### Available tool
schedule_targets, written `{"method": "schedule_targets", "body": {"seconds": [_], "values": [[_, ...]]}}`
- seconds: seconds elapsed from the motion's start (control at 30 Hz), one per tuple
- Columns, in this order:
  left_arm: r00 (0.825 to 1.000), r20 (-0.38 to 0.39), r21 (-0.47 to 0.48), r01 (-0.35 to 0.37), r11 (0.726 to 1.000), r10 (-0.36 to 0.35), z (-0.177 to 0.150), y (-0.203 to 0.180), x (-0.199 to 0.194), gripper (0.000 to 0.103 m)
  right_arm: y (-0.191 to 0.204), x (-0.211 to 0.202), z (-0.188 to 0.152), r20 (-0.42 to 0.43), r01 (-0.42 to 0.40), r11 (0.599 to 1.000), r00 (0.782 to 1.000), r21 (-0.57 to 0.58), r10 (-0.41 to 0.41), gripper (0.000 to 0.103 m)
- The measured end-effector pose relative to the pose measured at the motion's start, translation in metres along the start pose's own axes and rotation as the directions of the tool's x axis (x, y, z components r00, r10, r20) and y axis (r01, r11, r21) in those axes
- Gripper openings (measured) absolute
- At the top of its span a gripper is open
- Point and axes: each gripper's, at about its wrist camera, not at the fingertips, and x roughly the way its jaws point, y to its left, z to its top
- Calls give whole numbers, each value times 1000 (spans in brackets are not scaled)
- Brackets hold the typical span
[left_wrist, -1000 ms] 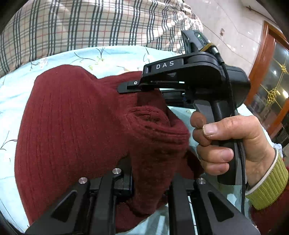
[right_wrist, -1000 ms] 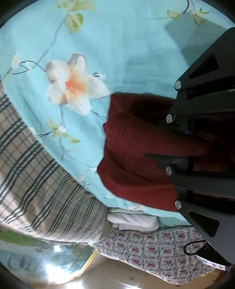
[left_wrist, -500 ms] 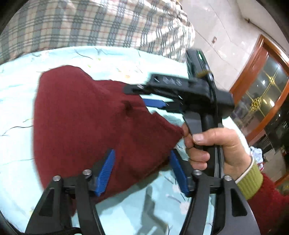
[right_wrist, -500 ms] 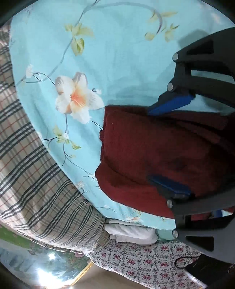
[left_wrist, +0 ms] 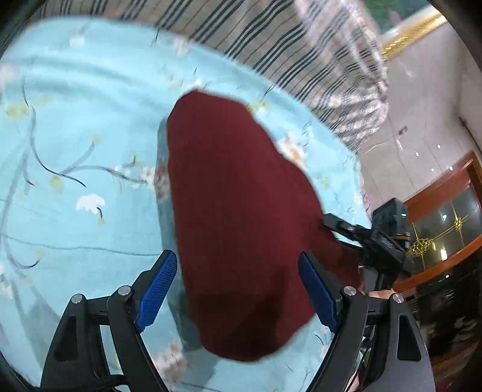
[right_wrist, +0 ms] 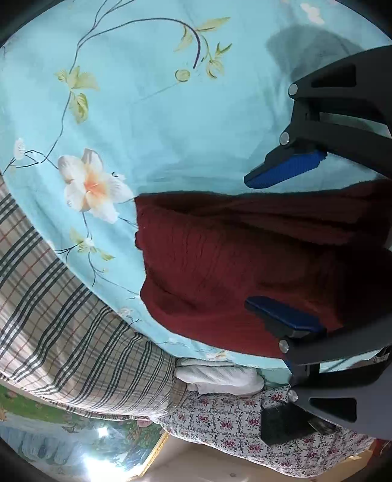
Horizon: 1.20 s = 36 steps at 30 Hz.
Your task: Fold large clothes
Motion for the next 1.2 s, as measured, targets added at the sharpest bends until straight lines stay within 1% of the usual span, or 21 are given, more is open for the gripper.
{"method": "schedule_targets", "body": {"seconds": [0.07,0.17,0.2,0.23,0.3,0.37,0.4,0.43,0.47,0.5,0.57,0.63,0.73,0.8,0.87,0.97,1.03,1.07,1.13,1.2], "values": [[998,-57,-20,27,999,-29,5,9,21,85,-2,7,2,-33,0,1000,999,-5,0,74],[988,-141,-50,62,997,-68,13,17,56,96,-2,17,5,-71,-18,1000,997,-15,17,74],[987,-142,-49,74,996,-81,13,18,61,98,-2,19,7,-81,-24,1000,996,-16,23,74],[988,-132,-31,76,997,-80,15,15,64,98,-2,22,8,-89,-31,999,996,-14,30,74],[990,-131,11,53,999,-51,16,8,71,96,-2,28,10,-110,-48,999,993,-15,47,74],[991,-127,55,39,998,-31,15,2,76,84,2,35,10,-124,-39,998,992,-38,34,74],[991,-127,62,42,997,-34,15,1,78,81,5,38,10,-129,-23,998,991,-57,16,67],[992,-124,64,46,997,-37,14,0,79,75,8,41,9,-135,-2,998,991,-67,-7,50],[993,-115,64,45,997,-37,15,1,78,70,7,44,7,-142,-8,998,990,-55,0,46],[994,-107,67,45,997,-37,15,0,76,67,7,46,6,-143,-26,999,989,-34,21,40],[996,-84,91,35,995,-27,12,-7,64,59,11,43,2,-125,-27,999,992,-31,23,36],[998,-65,112,22,993,-15,10,-14,48,57,21,36,-4,-99,-39,999,994,-30,35,34],[1000,-17,154,10,988,-8,3,-17,5,56,43,35,-16,-97,-83,996,992,-36,79,32],[1000,9,184,-17,983,16,-2,-12,-29,56,61,42,-27,-107,-125,991,987,-51,119,32],[999,22,195,-53,979,49,-10,3,-61,56,83,54,-41,-123,-182,981,977,-70,172,32],[994,40,174,-105,979,99,-18,24,-96,56,113,79,-58,-153,-251,964,960,-89,235,32],[990,53,148,-137,979,131,-25,40,-113,56,131,99,-69,-185,-282,955,947,-93,262,32],[989,57,136,-144,980,137,-28,45,-118,57,137,106,-72,-196,-288,953,944,-98,265,32],[987,55,92,-155,984,150,-40,69,-125,58,149,121,-81,-218,-291,950,940,-115,261,32],[984,37,53,-179,982,177,-53,93,-119,59,154,133,-88,-235,-265,955,944,-129,231,32]]}}
